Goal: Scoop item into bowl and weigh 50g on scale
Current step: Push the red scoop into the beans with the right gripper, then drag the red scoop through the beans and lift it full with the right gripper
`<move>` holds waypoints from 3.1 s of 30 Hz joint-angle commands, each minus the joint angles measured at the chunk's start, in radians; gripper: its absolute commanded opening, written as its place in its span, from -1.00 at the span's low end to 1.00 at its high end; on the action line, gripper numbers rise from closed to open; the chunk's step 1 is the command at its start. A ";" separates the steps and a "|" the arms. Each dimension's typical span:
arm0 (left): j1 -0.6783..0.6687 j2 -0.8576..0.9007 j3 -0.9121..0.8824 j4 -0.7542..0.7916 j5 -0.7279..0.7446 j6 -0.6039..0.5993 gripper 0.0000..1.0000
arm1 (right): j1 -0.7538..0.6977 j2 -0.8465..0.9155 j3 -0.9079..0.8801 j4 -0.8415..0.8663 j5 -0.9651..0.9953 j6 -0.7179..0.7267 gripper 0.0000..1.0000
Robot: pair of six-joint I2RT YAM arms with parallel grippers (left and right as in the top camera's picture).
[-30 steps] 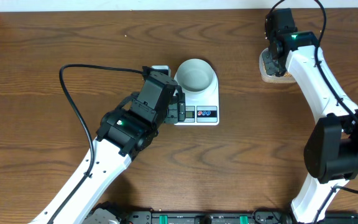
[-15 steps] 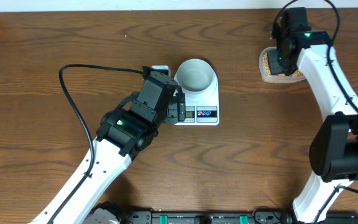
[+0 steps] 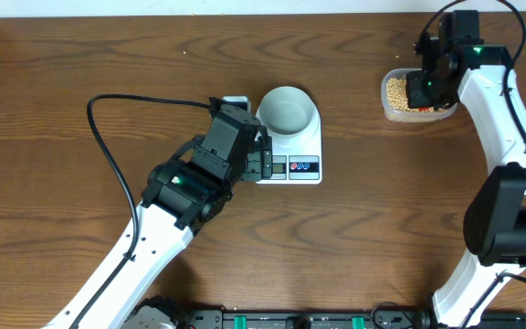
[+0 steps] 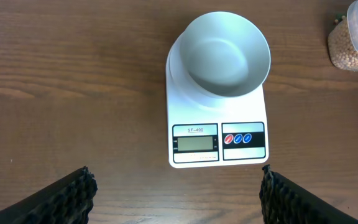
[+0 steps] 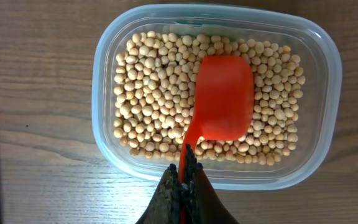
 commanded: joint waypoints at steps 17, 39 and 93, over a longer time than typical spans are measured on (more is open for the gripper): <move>-0.002 0.001 0.021 -0.001 -0.016 0.016 0.72 | -0.014 0.007 0.003 -0.023 -0.051 -0.012 -0.97; -0.002 0.001 0.021 -0.001 -0.016 0.016 0.72 | -0.156 -0.009 0.003 -0.075 -0.391 -0.035 -0.97; -0.002 0.001 0.021 -0.003 0.018 0.009 0.96 | -0.342 -0.004 0.002 -0.148 -0.631 -0.092 -0.97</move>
